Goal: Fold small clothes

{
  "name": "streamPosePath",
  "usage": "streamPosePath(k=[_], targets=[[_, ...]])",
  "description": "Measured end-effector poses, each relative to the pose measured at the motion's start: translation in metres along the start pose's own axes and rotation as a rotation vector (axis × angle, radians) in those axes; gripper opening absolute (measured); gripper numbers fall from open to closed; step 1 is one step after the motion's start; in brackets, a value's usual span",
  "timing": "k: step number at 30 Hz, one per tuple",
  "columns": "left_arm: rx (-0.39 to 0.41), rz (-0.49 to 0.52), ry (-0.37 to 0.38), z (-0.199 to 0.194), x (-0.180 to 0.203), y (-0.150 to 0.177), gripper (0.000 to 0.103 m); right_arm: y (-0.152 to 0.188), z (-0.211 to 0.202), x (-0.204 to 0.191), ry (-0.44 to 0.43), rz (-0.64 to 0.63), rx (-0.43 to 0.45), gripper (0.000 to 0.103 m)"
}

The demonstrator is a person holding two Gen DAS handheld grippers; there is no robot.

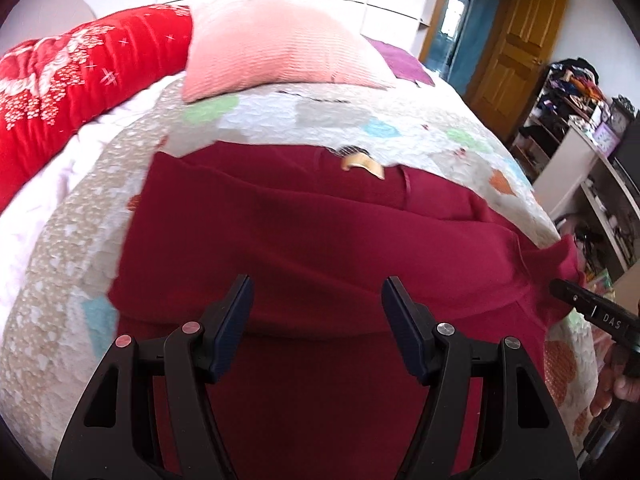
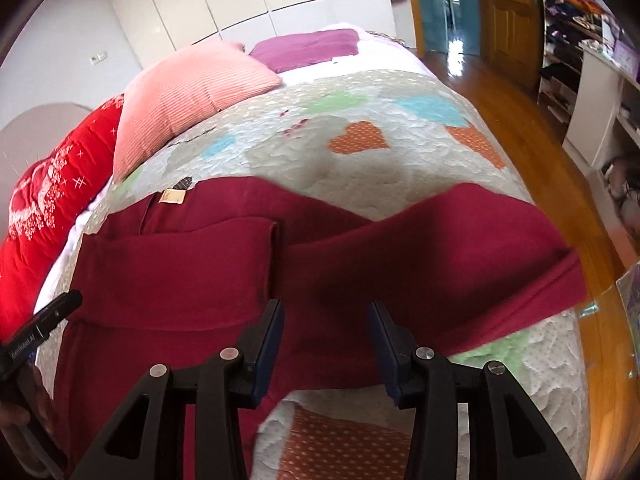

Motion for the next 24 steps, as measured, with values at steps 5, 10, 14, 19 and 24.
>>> streamPosePath(k=[5,10,14,19,24], targets=[[-0.065,0.017,0.031,0.019,0.023,0.016,0.066,0.000,-0.004,0.006,0.005,0.027,0.013,0.042],[-0.062,0.068,0.000,0.026,0.027,0.024,0.066,-0.002,-0.003,0.030,0.008,0.102,0.001,0.042],[-0.062,0.059,0.008,0.028,0.026,0.025,0.066,-0.018,-0.014,0.071,0.028,0.197,0.024,0.042],[-0.060,0.061,0.011,0.029,0.027,0.025,0.066,-0.032,-0.024,0.146,0.085,0.349,0.022,0.045],[-0.057,0.069,0.003,0.031,0.028,0.025,0.067,-0.031,-0.012,0.212,0.113,0.513,-0.024,0.045]])
Point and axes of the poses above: each gripper's, at about its wrist camera, not at the fingertips, and z roughly the way its jaws point, x to its right, y to its underside, the point moved 10 cm from there along z, roughly the way its jaws point, and after that the axes turned 1 degree about -y, right-handed, at the moved point
